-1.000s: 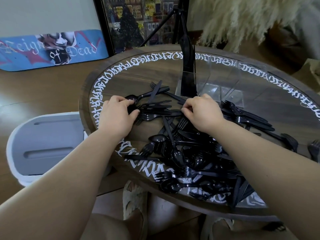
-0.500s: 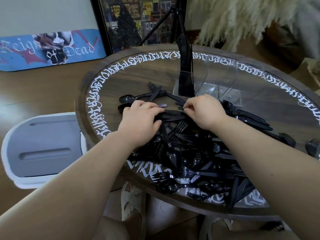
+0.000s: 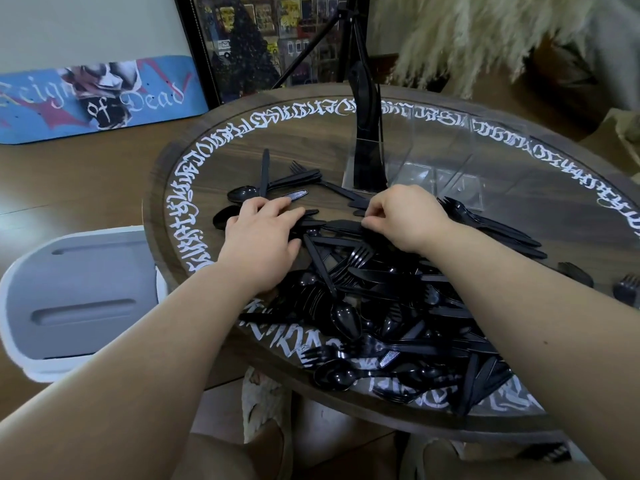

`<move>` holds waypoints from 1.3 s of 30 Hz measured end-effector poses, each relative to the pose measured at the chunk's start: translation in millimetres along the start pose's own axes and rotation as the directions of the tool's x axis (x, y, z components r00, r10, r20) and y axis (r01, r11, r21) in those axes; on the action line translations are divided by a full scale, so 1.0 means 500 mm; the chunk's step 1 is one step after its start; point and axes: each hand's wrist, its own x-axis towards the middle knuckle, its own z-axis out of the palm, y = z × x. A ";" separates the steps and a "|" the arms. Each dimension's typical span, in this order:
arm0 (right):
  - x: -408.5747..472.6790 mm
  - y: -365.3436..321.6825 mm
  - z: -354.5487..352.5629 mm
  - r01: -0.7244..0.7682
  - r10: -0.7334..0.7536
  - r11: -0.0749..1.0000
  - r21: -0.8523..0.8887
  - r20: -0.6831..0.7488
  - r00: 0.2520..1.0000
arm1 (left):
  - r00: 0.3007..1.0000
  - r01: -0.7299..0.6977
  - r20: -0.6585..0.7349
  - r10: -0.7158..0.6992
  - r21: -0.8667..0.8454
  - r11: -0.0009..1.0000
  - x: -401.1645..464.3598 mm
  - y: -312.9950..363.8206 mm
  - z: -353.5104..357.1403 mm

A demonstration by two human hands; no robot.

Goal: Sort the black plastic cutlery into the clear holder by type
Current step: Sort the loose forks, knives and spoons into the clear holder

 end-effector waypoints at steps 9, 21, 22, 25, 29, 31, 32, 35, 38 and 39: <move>-0.013 0.005 -0.019 0.012 -0.001 0.997 -0.082 0.135 0.991 | 1.000 0.004 -0.004 -0.004 0.005 1.000 -0.001 0.000 0.001; 0.021 -0.030 -0.006 0.004 -0.005 1.000 0.009 0.091 0.996 | 0.977 -0.210 0.019 0.212 -0.085 0.974 -0.014 0.043 -0.015; 0.020 -0.029 -0.006 0.006 -0.009 0.999 0.050 0.051 0.999 | 0.980 -0.197 0.031 0.199 -0.054 0.979 -0.015 0.043 -0.013; 0.014 -0.017 -0.010 0.009 0.004 0.987 0.158 -0.083 0.997 | 0.986 -0.168 0.020 0.168 -0.009 0.986 -0.011 0.042 -0.011; -0.001 -0.005 -0.025 0.022 0.072 0.905 0.425 -0.204 0.976 | 0.990 -0.139 -0.020 0.139 -0.021 0.990 -0.007 0.042 -0.006; -0.013 0.003 -0.036 0.056 0.116 0.817 0.574 -0.259 0.959 | 0.980 -0.182 -0.096 0.174 -0.082 0.980 -0.007 0.047 -0.005; -0.021 0.008 -0.044 0.075 0.124 0.789 0.609 -0.279 0.952 | 0.965 -0.237 -0.148 0.217 -0.132 0.962 -0.007 0.053 -0.006; -0.050 0.022 -0.059 0.123 0.125 0.755 0.644 -0.326 0.937 | 0.927 -0.375 -0.121 0.356 -0.248 0.893 -0.015 0.087 -0.015; -0.077 0.041 -0.057 0.102 0.109 0.771 0.628 -0.288 0.952 | 0.906 -0.397 0.070 0.418 -0.206 0.895 -0.022 0.115 -0.007; -0.085 0.048 -0.053 0.078 0.095 0.801 0.594 -0.254 0.962 | 0.909 -0.384 0.103 0.404 -0.174 0.907 -0.022 0.117 -0.003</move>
